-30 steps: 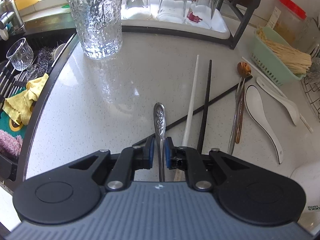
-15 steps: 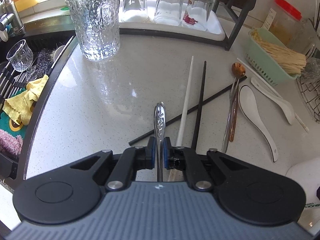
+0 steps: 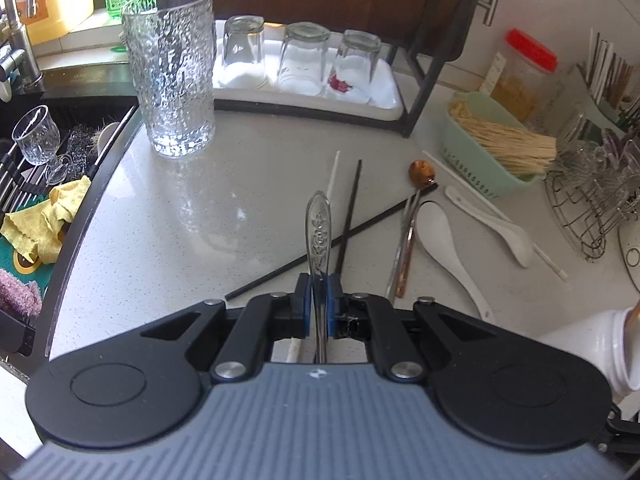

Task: Organize utensils
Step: 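Lift the silver spoon and carry it toward the mug with the left tool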

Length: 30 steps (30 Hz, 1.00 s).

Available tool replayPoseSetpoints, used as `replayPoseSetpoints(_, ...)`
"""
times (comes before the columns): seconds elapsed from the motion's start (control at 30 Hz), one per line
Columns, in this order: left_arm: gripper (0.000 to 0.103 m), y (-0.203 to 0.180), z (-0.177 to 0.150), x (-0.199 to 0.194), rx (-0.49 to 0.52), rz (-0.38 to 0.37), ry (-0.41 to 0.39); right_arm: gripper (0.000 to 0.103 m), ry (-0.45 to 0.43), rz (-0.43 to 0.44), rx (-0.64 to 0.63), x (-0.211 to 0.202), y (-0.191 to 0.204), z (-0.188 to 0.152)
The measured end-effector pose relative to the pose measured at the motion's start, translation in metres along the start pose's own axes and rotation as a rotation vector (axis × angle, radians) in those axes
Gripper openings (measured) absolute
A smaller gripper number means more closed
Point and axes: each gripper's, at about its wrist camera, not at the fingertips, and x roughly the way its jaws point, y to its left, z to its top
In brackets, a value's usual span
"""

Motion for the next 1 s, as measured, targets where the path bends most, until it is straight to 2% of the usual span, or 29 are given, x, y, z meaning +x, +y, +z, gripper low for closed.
replayPoseSetpoints(0.47, 0.009, -0.027, 0.004, -0.039, 0.027, -0.077, -0.067, 0.089, -0.024, 0.015, -0.014, 0.0, -0.001, -0.002)
replayPoseSetpoints(0.87, 0.009, -0.07, 0.03, -0.099, 0.07, -0.217, -0.197, 0.089, -0.033, 0.023, -0.017, 0.003, 0.0, 0.0)
replayPoseSetpoints(1.0, 0.009, -0.09, 0.039, -0.114, 0.116, -0.256, -0.233, 0.089, -0.032, 0.025, -0.015, 0.003, 0.0, 0.001)
